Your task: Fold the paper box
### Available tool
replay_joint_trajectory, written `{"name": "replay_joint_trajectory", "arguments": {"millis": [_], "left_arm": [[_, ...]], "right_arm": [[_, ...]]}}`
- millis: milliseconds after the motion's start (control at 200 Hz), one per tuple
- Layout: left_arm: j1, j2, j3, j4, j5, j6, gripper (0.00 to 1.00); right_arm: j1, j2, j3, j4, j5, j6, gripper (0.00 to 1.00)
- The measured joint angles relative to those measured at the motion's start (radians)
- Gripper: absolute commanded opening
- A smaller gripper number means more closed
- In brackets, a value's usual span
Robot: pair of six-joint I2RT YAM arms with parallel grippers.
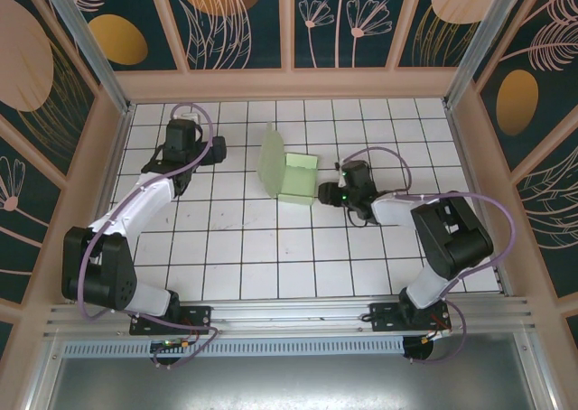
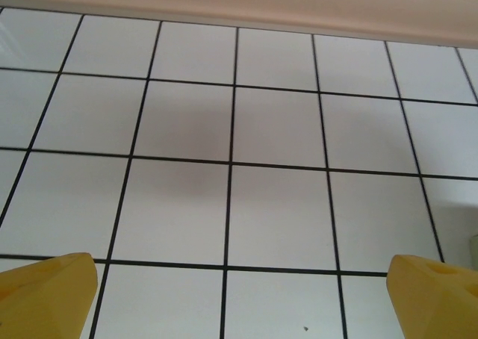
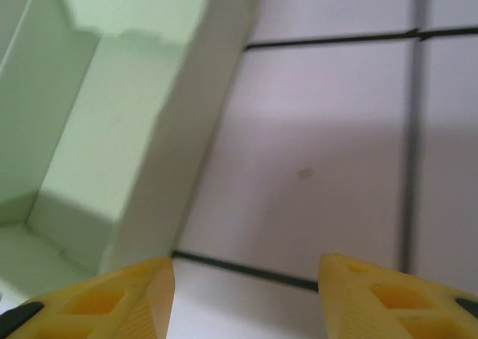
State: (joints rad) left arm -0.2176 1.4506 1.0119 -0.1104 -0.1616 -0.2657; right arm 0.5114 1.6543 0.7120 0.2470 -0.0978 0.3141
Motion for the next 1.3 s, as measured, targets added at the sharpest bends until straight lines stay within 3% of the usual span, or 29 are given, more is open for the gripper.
{"name": "replay_joint_trajectory", "arguments": {"millis": [245,460,536,736,996,1141,1296], "left_arm": [[0.0,-0.077,-0.116,0.054,-0.106,-0.109,0.99],[0.0,-0.147,-0.164,0.076,-0.108,-0.233,0.98],[0.0,-0.162,-0.182,0.085,-0.105,-0.285,0.89],[-0.029,-0.096,-0.206,0.089,-0.058,-0.433,0.87],[-0.262,0.134,-0.091,0.037,-0.058,-0.61,0.73],[-0.336,0.25,0.038,-0.027,-0.079,-0.673,0.64],[-0.344,0.318,0.103,-0.071,-0.101,-0.687,0.49]], "right_arm": [[0.201,0.148,0.142,0.004,-0.001,-0.016,0.53],[0.306,0.24,0.27,0.047,-0.018,-0.04,0.56],[0.319,0.226,0.258,0.074,-0.039,-0.055,0.58],[0.248,0.06,0.119,0.126,-0.077,-0.082,0.6],[0.056,-0.059,0.035,0.192,-0.084,-0.072,0.6],[0.038,-0.058,0.015,0.196,-0.089,-0.065,0.6],[0.038,-0.053,0.01,0.208,-0.099,-0.061,0.6]]}}
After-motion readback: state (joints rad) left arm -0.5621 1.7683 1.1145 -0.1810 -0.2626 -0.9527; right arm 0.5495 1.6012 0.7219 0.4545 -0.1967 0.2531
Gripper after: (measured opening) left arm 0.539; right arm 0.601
